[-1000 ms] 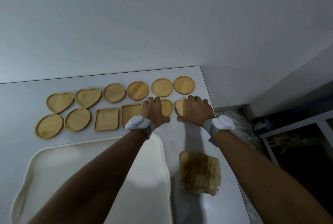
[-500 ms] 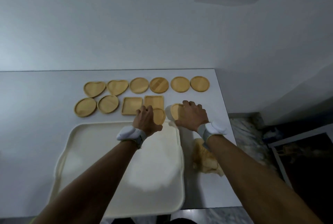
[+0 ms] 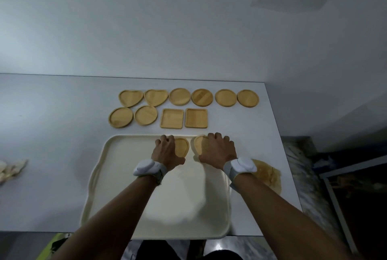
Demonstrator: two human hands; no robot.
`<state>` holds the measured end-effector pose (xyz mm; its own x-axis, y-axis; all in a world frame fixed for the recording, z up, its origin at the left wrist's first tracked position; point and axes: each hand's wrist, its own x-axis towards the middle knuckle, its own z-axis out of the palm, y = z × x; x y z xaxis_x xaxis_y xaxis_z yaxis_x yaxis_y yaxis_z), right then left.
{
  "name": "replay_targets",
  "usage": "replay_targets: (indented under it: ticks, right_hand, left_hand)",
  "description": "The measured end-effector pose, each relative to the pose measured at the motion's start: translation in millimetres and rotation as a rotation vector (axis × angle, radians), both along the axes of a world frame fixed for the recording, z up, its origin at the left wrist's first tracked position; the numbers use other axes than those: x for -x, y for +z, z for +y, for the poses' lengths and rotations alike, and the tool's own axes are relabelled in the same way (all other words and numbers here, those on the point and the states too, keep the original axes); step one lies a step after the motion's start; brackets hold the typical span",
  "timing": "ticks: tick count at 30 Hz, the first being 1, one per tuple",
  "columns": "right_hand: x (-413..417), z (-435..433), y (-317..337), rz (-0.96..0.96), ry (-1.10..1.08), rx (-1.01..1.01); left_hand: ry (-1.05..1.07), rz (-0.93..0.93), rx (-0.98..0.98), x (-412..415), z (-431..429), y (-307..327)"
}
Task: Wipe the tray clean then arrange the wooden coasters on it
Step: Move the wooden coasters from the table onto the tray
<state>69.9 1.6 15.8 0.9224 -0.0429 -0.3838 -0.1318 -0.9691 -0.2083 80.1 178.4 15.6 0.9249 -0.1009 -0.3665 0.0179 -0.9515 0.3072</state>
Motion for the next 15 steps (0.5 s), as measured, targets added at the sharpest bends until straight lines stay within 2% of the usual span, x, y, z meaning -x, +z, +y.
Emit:
replay_targets:
  ticks: [15]
  right_hand:
    - [7, 16, -29, 0.014, 0.029, 0.023]
  left_hand:
    - [-0.016, 0.065, 0.001, -1, 12, -21]
